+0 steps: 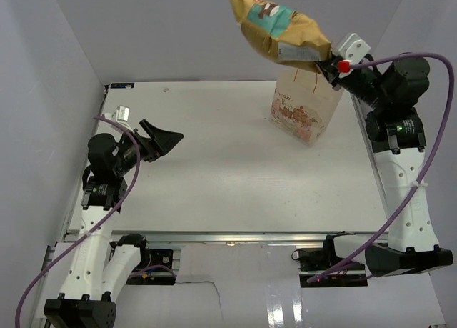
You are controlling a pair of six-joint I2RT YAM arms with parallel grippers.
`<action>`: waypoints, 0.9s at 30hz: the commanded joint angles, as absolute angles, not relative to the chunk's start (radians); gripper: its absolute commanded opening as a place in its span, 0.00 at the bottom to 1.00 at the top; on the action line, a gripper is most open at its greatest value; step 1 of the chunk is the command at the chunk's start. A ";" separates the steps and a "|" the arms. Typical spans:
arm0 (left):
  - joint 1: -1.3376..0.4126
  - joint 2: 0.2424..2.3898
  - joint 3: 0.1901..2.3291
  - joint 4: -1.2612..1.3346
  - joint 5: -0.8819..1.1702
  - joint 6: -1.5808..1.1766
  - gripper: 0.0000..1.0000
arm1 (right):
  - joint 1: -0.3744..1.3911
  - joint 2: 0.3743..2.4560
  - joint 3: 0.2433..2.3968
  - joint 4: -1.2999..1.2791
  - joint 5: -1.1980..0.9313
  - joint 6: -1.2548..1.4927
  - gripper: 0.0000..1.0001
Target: Place the snacks into the paper bag
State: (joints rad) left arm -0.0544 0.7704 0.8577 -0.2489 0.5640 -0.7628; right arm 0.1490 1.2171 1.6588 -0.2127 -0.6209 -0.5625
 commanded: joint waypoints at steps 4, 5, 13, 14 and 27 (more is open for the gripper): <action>-0.052 0.719 0.798 -0.186 0.586 -0.785 0.98 | -0.057 1.261 1.727 -0.097 -0.623 -0.477 0.08; -0.052 0.718 0.790 -0.184 0.589 -0.785 0.98 | -0.080 1.265 1.727 -0.089 -0.627 -0.468 0.08; -0.052 0.701 0.733 -0.158 0.598 -0.796 0.98 | -0.227 1.296 1.684 -0.080 -0.755 -0.385 0.08; -0.052 0.701 0.726 -0.155 0.603 -0.799 0.98 | -0.233 1.295 1.675 -0.081 -0.765 -0.377 0.08; -0.052 0.699 0.707 -0.147 0.612 -0.798 0.98 | -0.294 1.264 1.577 -0.087 -0.778 -0.324 0.08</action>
